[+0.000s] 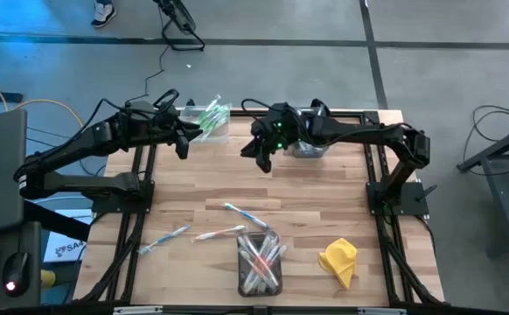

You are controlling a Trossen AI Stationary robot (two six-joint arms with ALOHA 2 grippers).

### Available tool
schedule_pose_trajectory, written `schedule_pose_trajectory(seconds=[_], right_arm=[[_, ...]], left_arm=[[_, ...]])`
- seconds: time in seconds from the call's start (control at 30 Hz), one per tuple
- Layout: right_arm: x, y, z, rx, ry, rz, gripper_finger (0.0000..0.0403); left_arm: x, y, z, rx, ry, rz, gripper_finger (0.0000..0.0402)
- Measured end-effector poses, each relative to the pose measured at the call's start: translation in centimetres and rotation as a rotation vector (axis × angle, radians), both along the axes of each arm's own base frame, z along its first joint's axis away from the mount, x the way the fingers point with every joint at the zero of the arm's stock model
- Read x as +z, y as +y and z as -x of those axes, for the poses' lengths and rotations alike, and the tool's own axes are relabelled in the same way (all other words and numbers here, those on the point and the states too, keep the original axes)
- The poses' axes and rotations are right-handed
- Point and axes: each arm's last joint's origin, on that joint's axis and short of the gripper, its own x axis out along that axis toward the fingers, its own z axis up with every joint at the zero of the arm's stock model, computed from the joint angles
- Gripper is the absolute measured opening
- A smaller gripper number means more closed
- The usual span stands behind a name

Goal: Pick & Place Toothbrushes
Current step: Put the blue toothbrush into the top black bin

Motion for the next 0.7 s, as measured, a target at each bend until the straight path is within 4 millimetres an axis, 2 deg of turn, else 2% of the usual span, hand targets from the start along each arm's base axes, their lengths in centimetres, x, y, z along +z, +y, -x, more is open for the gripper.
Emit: schedule_pose_trajectory(seconds=[0.23, 0.53, 0.7], right_arm=[[-0.01, -1.01, 0.24, -0.019, -0.002, 0.019, 0.0054], [-0.03, -1.06, 0.24, -0.026, -0.001, 0.021, 0.0054], [-0.04, -1.15, 0.25, -0.028, -0.001, 0.021, 0.0054]], left_arm=[[0.0, 0.0, 0.0, 0.0, 0.0, 0.0, 0.01], [-0.06, 0.06, -0.16, -0.002, 0.005, -0.002, 0.01], [-0.5, -0.19, -0.12, -0.053, 0.018, 0.087, 0.01]])
